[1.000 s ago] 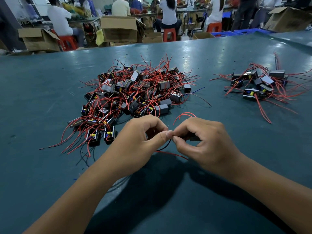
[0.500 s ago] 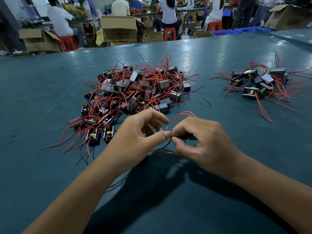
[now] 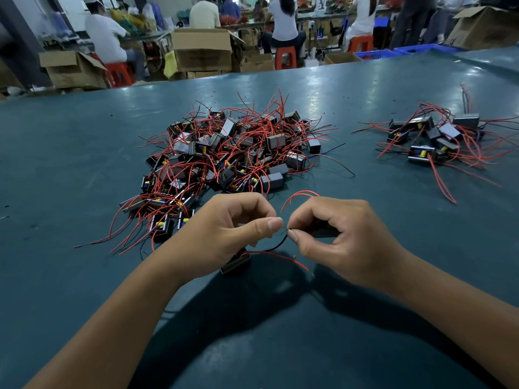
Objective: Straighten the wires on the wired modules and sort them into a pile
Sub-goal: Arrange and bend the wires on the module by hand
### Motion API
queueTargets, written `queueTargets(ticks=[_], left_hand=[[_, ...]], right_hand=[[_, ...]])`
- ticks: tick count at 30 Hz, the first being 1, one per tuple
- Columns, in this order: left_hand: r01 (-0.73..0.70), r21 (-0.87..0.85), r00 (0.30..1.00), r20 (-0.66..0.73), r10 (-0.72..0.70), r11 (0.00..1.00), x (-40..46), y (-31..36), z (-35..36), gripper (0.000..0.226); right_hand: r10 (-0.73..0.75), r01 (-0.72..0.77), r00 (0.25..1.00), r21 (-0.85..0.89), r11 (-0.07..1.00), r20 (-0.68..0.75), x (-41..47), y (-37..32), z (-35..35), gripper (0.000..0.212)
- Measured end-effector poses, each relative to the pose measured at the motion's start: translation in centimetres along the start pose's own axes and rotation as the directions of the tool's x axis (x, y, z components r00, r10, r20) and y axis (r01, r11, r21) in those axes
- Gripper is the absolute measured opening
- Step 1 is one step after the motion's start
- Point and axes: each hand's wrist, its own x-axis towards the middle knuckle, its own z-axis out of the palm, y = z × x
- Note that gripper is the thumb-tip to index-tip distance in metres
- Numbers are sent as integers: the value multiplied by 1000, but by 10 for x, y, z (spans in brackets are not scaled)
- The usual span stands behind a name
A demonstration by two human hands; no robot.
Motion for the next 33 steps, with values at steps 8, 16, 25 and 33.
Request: queueTargets(ticks=[8, 16, 25, 33], left_hand=[[17, -88, 999, 34, -14, 996, 0, 1, 4, 20], [-20, -62, 999, 30, 22, 998, 3, -5, 8, 15], [-29, -48, 999, 23, 30, 998, 3, -1, 5, 20], [-7, -87, 1000, -10, 6, 996, 3, 0, 5, 20]], right_hand=[[28, -29, 999, 52, 998, 18, -1, 0, -1, 7], [25, -26, 999, 36, 999, 25, 1, 2, -2, 5], [76, -79, 996, 50, 996, 48, 1, 3, -5, 2], [93, -97, 995, 94, 991, 45, 0, 5, -5, 1]])
